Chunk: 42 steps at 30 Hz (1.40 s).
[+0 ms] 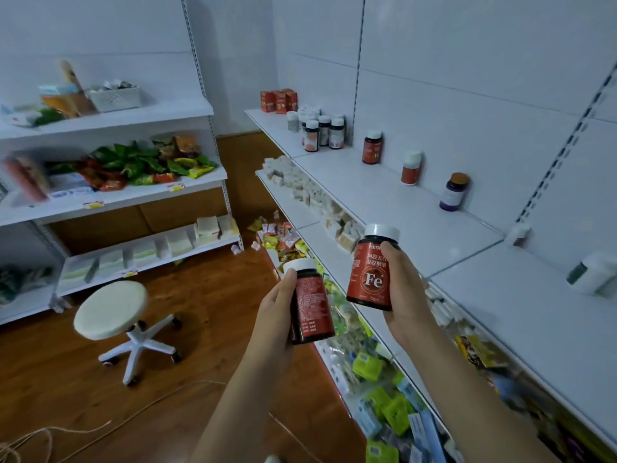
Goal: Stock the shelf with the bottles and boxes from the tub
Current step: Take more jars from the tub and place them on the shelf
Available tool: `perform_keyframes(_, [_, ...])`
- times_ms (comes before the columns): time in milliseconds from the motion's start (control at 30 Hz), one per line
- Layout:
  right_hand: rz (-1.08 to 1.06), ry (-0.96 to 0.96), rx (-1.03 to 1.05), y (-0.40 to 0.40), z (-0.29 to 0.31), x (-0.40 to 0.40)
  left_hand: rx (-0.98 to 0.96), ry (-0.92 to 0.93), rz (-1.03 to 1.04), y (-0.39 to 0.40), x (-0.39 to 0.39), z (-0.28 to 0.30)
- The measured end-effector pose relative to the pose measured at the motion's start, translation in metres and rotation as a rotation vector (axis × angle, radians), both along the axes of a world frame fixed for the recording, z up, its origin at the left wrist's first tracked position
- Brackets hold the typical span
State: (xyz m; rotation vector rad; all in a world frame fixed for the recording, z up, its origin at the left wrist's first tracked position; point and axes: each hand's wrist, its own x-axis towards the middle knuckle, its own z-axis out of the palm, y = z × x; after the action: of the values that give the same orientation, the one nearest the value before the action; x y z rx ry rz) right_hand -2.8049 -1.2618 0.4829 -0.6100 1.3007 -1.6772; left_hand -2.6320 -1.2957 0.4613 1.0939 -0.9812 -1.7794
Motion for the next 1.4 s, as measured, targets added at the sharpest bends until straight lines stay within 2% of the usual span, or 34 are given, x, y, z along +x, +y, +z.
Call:
perform_keyframes(333, [-0.130, 0.011, 0.022, -0.174, 0.012, -0.007, -0.036, -0.057, -0.219, -0.208, 0.000, 0.022])
perform_keyframes(567, [-0.229, -0.045, 0.070, -0.253, -0.009, -0.046, -0.012, -0.093, -0.360, -0.305, -0.045, 0.003])
perform_keyframes(700, [-0.305, -0.039, 0.115, -0.306, -0.026, -0.088, -0.009, -0.098, -0.372, -0.369, -0.086, -0.007])
perform_keyframes(867, [-0.413, 0.021, 0.111, -0.378, -0.039, -0.158, -0.070, -0.118, -0.380, -0.456, -0.160, -0.010])
perform_keyframes(1067, [-0.566, 0.105, 0.174, -0.453, -0.045, -0.226, -0.242, -0.247, -0.445, -0.545, -0.230, -0.001])
perform_keyframes(1233, [-0.552, 0.210, 0.223, -0.496, -0.056, -0.252, -0.352, -0.312, -0.463, -0.598, -0.270, -0.015])
perform_keyframes(1400, [-0.576, 0.431, 0.175, -0.521, -0.064, -0.258, -0.506, -0.369, -0.502, -0.636, -0.302, -0.029])
